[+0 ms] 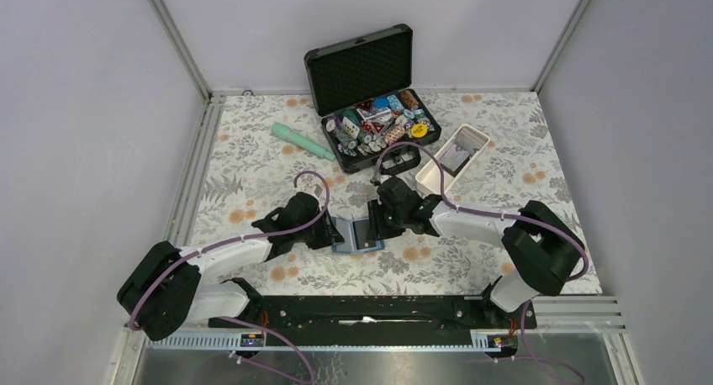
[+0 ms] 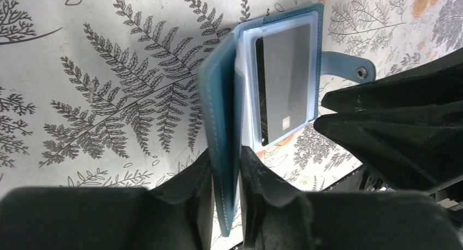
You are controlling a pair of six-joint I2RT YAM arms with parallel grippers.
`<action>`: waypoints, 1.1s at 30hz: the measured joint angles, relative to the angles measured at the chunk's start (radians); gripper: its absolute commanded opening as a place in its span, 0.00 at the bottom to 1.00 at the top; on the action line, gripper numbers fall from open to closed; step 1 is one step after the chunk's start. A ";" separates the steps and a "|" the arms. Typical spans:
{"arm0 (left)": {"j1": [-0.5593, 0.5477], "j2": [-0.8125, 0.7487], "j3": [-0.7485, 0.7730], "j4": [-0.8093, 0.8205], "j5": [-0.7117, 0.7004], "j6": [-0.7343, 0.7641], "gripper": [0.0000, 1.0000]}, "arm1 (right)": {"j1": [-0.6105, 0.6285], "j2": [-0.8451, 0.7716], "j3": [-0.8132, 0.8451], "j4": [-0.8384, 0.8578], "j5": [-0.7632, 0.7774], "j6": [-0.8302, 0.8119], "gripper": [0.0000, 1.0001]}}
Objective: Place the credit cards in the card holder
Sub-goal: Turn over the card slot in the card holder.
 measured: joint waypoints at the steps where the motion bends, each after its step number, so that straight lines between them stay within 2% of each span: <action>1: 0.001 0.003 -0.003 0.003 0.000 -0.003 0.19 | 0.000 0.004 -0.002 0.000 0.002 0.000 0.38; 7: 0.003 0.010 -0.005 0.017 0.004 -0.006 0.08 | 0.000 0.040 -0.004 0.004 0.006 0.001 0.35; 13: 0.003 0.010 -0.005 0.025 0.006 -0.006 0.03 | 0.000 0.051 -0.009 0.016 0.005 0.004 0.28; 33: 0.005 0.011 -0.005 0.026 0.006 -0.006 0.00 | 0.000 0.050 -0.009 0.036 -0.028 0.019 0.18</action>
